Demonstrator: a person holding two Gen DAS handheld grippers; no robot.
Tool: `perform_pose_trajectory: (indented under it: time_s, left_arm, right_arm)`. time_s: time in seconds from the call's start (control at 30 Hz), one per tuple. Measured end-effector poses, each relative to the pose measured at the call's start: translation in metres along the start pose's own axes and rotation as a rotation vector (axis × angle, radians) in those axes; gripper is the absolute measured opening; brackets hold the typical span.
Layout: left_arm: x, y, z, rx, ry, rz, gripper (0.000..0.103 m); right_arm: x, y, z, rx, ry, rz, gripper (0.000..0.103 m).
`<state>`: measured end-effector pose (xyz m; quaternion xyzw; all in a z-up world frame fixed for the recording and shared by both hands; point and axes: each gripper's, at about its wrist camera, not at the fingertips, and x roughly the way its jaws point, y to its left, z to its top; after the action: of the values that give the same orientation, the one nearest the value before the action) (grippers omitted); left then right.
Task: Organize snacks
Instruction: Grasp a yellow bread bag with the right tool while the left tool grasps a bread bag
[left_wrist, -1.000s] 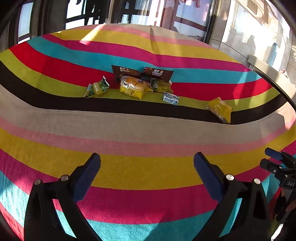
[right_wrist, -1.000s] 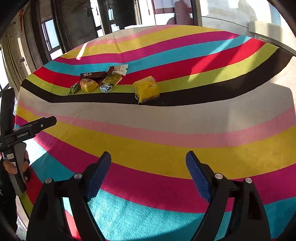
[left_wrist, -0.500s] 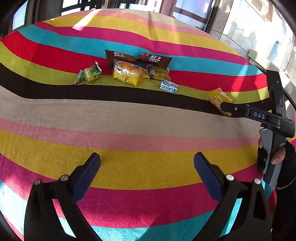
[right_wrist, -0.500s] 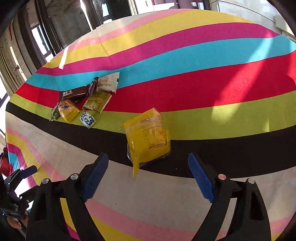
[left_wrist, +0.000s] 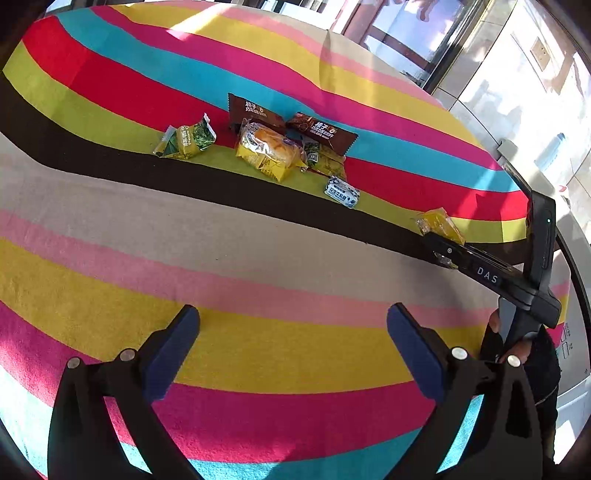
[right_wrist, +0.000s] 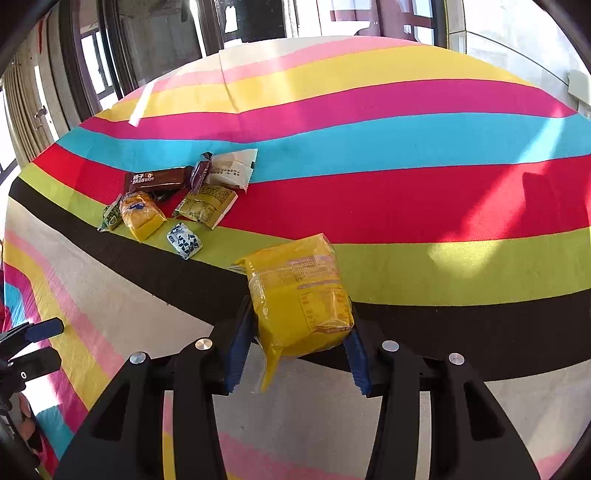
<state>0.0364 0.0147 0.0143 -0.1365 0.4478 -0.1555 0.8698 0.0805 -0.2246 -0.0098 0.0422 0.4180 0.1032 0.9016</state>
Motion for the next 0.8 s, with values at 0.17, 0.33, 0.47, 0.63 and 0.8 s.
perform_pose_trajectory:
  time_s: [0.17, 0.33, 0.47, 0.63, 0.8]
  left_arm:
    - [0.030, -0.008, 0.053, -0.027, -0.045, 0.089, 0.101]
    - [0.070, -0.006, 0.102, -0.140, -0.042, 0.173, 0.101]
    - [0.088, -0.007, 0.128, -0.257, -0.070, 0.326, 0.101]
    - [0.112, -0.019, 0.134, -0.158, -0.024, 0.439, 0.099]
    - [0.083, -0.027, 0.100, 0.030, -0.065, 0.332, 0.057]
  right_arm:
    - [0.005, -0.004, 0.002, 0.020, 0.019, 0.009, 0.046]
    - [0.009, -0.010, 0.002, 0.055, 0.027, 0.045, 0.046]
    - [0.009, -0.014, 0.002, 0.073, 0.023, 0.067, 0.046]
    - [0.009, -0.017, 0.002, 0.090, 0.019, 0.090, 0.046]
    - [0.009, -0.018, 0.003, 0.091, 0.018, 0.095, 0.046]
